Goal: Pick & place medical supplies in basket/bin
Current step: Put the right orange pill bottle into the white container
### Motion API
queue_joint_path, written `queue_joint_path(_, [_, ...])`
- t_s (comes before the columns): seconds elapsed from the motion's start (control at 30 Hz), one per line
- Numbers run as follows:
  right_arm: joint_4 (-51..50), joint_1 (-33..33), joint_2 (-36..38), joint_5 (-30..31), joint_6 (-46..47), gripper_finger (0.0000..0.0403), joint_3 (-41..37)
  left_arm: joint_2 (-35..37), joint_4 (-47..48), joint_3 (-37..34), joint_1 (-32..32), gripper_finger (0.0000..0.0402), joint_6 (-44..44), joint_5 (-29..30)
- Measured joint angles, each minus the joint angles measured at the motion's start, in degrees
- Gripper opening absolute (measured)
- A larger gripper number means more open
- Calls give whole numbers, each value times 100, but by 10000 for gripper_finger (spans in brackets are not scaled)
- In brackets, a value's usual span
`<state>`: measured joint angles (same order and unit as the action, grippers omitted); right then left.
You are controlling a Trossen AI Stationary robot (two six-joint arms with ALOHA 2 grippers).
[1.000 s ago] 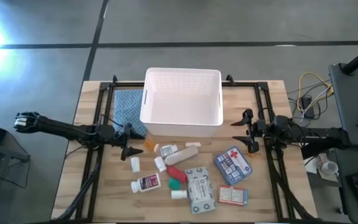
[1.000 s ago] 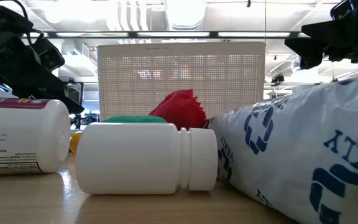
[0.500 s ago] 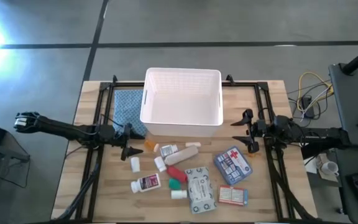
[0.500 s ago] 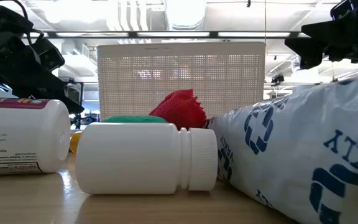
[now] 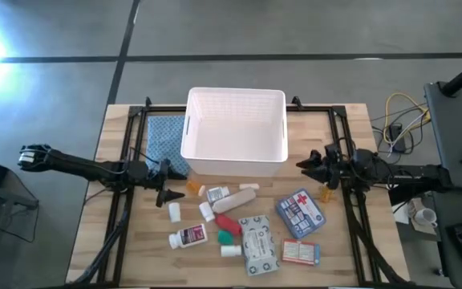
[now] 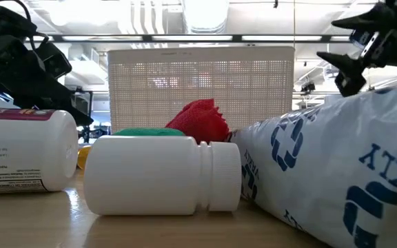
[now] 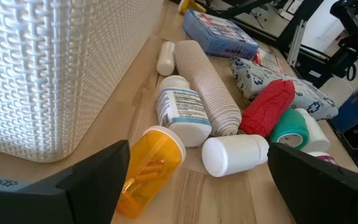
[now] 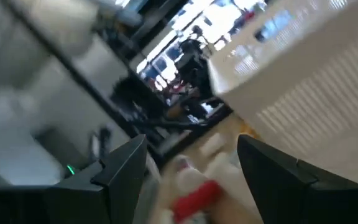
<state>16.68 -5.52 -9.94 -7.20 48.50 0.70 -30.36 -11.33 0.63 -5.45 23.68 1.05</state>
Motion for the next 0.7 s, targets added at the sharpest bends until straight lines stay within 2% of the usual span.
queue_joint_path(0.07, [-22,0,-32,261,760,242,0,-1,1,2,1,358,0,-1])
queue_joint_path(0.17, [-19,0,-34,319,1432,241,1,0,0,0,1,358,1,0])
queue_joint_path(0.3, [-17,0,-35,600,1490,240,1,-1,2,2,0,358,0,1])
queue_joint_path(0.4, [-19,0,-35,836,2028,240,1,-1,1,1,1,358,0,0])
queue_joint_path(0.53, [56,-1,-72,1470,1942,240,1,0,0,2,1,358,0,-1])
queue_joint_path(0.63, [95,0,-78,1515,1820,240,1,-1,0,2,2,358,0,1])
queue_joint_path(0.7, [77,0,-139,1513,2131,240,1,1,0,0,0,358,0,1])
